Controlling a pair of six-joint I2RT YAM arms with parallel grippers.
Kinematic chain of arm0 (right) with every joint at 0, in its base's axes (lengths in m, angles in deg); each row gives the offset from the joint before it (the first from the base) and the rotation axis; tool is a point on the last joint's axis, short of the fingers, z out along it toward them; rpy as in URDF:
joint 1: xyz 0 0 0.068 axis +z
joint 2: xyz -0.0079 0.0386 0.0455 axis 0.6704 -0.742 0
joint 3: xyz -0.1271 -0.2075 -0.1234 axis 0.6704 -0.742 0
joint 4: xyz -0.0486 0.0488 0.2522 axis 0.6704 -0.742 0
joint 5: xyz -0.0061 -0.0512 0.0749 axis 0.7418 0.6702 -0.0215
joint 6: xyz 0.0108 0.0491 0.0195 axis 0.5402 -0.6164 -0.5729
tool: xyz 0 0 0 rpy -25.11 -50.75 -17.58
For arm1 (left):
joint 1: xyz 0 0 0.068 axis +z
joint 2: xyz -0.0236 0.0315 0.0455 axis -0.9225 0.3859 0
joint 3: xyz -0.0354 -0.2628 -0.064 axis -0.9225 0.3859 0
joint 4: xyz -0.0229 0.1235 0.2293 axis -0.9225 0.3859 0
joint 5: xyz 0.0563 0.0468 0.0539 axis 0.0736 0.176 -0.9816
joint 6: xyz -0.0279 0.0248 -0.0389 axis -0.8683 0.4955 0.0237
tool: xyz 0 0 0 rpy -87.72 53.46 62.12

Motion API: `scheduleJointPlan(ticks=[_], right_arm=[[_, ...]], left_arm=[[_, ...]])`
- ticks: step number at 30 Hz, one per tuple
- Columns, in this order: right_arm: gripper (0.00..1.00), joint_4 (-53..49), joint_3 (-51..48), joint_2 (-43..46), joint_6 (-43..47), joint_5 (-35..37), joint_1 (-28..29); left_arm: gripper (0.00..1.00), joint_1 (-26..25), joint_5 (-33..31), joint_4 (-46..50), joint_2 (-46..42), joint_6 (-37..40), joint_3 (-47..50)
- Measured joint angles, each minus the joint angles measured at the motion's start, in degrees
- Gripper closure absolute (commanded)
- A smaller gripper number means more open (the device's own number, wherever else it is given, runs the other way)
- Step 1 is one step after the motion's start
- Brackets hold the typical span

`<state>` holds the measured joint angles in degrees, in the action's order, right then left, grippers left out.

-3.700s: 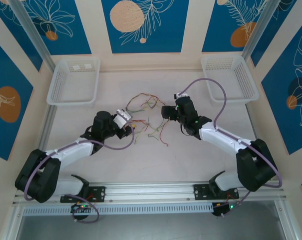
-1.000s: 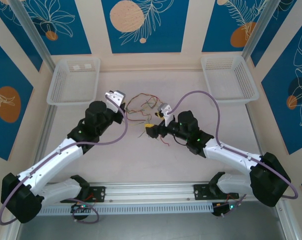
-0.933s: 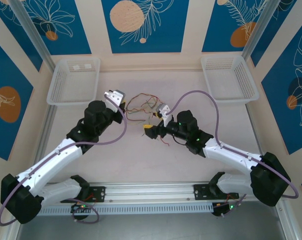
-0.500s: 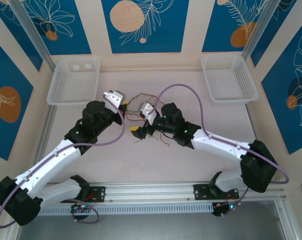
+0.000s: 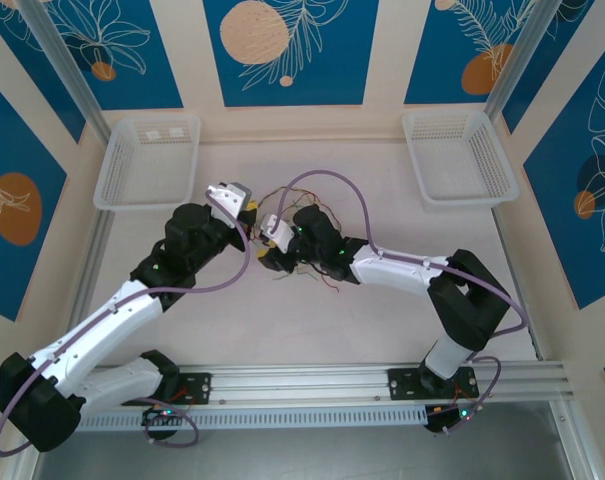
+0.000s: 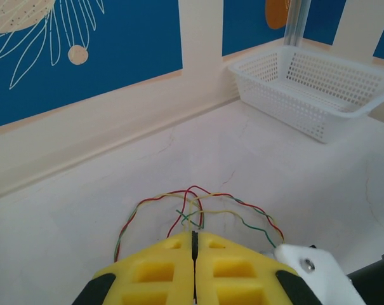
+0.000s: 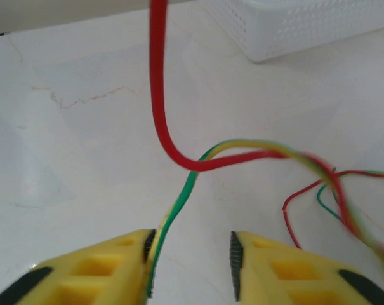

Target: Untangle the cables

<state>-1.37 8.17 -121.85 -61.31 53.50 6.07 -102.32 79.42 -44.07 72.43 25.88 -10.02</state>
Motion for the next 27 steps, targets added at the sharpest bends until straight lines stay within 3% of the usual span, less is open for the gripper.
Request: scheduleJointPlan(ticks=[1,14,21,27], right_arm=[[1.00,-0.24,0.00,0.02,-0.24,0.00,0.11],[1.00,-1.46,-2.60,6.14,1.60,-1.90,0.63],[1.00,-5.53,-3.10,7.30,5.14,-5.40,0.90],[1.00,-7.08,-3.10,9.97,8.94,-6.45,2.45]], left_arm=[[1.00,0.00,-0.57,-0.33,-0.22,-0.02,0.35],[1.00,0.35,-20.72,-4.33,-4.87,-1.70,7.17],[1.00,3.80,-23.87,-4.61,-8.68,-1.57,10.14],[1.00,10.01,-23.93,-4.04,-11.17,-2.32,11.85]])
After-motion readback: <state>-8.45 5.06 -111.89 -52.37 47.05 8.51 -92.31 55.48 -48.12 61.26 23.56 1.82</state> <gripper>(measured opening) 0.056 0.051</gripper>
